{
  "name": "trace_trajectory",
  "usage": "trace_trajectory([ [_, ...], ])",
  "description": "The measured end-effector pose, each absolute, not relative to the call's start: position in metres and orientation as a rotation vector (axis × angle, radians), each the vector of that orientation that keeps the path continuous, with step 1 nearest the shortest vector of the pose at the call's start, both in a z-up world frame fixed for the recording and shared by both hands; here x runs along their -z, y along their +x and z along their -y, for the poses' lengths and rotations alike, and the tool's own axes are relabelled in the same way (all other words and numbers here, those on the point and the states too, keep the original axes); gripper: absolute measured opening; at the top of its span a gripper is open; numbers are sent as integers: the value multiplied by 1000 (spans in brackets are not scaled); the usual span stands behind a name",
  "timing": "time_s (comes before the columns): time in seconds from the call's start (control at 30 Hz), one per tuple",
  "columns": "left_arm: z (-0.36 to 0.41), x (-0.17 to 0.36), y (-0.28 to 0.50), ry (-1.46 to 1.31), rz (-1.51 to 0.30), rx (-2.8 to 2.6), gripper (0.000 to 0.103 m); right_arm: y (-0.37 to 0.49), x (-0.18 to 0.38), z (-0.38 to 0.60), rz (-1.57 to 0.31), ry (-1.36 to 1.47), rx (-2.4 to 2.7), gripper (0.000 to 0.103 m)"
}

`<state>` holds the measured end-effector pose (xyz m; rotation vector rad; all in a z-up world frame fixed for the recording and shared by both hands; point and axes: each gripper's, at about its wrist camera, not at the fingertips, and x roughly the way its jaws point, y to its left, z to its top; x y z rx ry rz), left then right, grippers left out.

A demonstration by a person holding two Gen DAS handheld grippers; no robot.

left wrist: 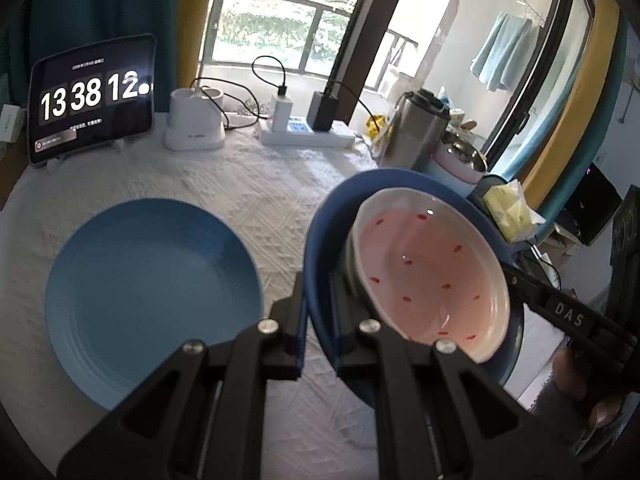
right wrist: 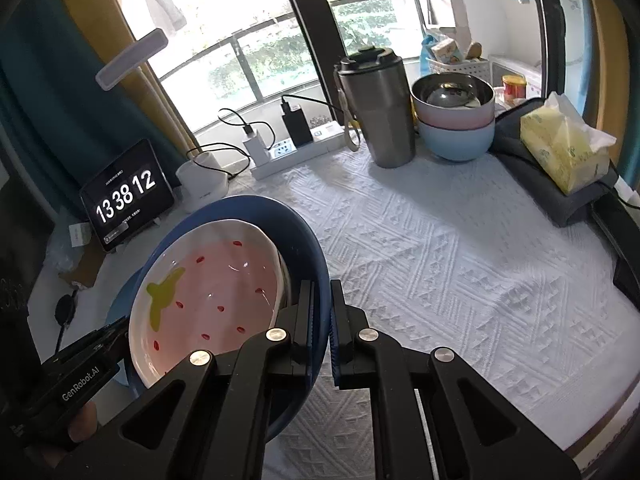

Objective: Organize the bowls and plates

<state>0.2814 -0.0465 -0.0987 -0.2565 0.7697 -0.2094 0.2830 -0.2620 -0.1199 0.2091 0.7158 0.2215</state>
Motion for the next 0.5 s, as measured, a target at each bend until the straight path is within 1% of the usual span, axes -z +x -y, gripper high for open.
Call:
trace_trajectory([
  [0.5, 12, 86, 267, -283, -728, 186, 8, 275, 102, 227, -689, 168, -247, 9],
])
